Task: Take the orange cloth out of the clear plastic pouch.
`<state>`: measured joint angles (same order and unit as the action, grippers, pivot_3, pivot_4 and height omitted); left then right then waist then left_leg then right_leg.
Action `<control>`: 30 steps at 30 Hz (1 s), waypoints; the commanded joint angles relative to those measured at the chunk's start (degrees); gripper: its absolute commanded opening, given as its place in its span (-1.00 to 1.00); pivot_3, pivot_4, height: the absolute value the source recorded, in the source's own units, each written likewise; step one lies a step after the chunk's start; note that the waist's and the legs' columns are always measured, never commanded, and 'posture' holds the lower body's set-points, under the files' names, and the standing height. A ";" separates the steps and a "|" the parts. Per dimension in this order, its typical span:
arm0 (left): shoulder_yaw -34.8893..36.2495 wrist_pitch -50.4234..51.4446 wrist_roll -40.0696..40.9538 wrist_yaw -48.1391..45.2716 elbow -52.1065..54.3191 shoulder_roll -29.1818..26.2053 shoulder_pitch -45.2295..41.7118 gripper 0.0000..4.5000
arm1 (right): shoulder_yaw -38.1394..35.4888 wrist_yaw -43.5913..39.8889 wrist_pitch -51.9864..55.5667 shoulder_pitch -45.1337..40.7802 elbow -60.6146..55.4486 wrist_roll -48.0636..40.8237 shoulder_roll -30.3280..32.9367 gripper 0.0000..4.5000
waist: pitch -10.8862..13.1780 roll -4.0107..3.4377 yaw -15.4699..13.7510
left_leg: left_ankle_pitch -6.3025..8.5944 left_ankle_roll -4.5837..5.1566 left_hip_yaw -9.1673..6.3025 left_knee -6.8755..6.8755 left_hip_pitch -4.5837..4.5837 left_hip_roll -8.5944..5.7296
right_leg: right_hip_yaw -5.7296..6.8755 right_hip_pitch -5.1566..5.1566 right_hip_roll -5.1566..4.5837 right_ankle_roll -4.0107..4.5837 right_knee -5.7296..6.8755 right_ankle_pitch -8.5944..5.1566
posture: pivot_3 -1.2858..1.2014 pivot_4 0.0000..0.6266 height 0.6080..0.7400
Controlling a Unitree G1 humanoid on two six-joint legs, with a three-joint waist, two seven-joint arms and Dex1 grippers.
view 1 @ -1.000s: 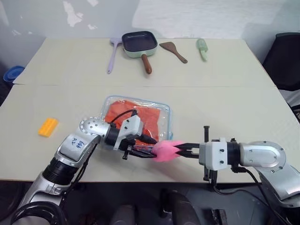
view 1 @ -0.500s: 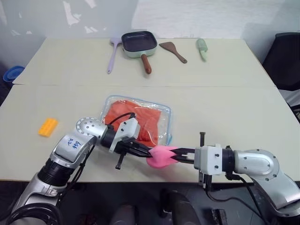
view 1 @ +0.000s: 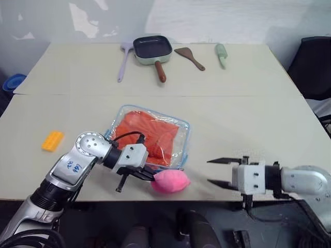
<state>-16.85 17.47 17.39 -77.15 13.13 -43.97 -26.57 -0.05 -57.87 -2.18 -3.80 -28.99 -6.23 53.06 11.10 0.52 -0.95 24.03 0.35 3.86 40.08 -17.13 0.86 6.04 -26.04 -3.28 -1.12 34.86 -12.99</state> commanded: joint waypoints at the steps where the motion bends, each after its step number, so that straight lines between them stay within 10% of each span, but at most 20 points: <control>1: 0.30 -0.26 -0.08 0.32 2.05 -0.06 0.43 -1.00 | 7.14 -0.10 -9.00 -7.45 5.51 6.07 -3.38 0.12 | 0.00 0.00 0.18 | -0.01 -0.02 -0.01 0.00 0.00 0.01 | 0.00 0.00 0.01 0.00 0.00 0.00 | 0.03 -0.52 1.00; 19: 1.65 2.91 0.44 3.97 6.40 -0.44 2.43 -1.00 | 18.58 0.46 -20.69 -20.47 20.81 13.52 -13.31 0.12 | 0.00 0.00 -0.29 | -0.04 -0.03 -0.03 0.16 -0.13 -0.03 | 0.09 -0.31 -0.13 -0.05 0.23 0.04 | 0.03 -0.52 1.00; 26: 1.80 3.51 0.51 4.68 6.65 -0.35 1.94 -1.00 | 19.31 0.06 -22.83 -21.25 22.88 13.75 -13.26 -0.93 | 0.00 0.00 -0.29 | -0.04 -0.03 -0.05 0.16 -0.13 -0.03 | 0.09 -0.31 -0.13 -0.05 0.25 0.04 | 0.03 -0.52 1.00; 30: 2.99 3.54 0.33 5.31 5.63 -1.07 2.61 -1.00 | 18.24 -0.04 -24.68 -21.96 24.19 14.13 -11.58 -0.98 | 0.00 0.00 -0.29 | -0.04 -0.03 -0.04 0.16 -0.13 -0.03 | 0.09 -0.32 -0.13 -0.05 0.25 0.04 | 0.03 -0.52 1.00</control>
<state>-15.83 21.04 17.46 -72.32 17.81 -43.95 -24.31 19.93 -58.06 -25.33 -24.56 -4.26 8.09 40.28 11.10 0.52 -1.24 23.99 0.32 3.82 40.24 -17.26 0.83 6.13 -26.36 -3.41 -1.17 35.11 -12.95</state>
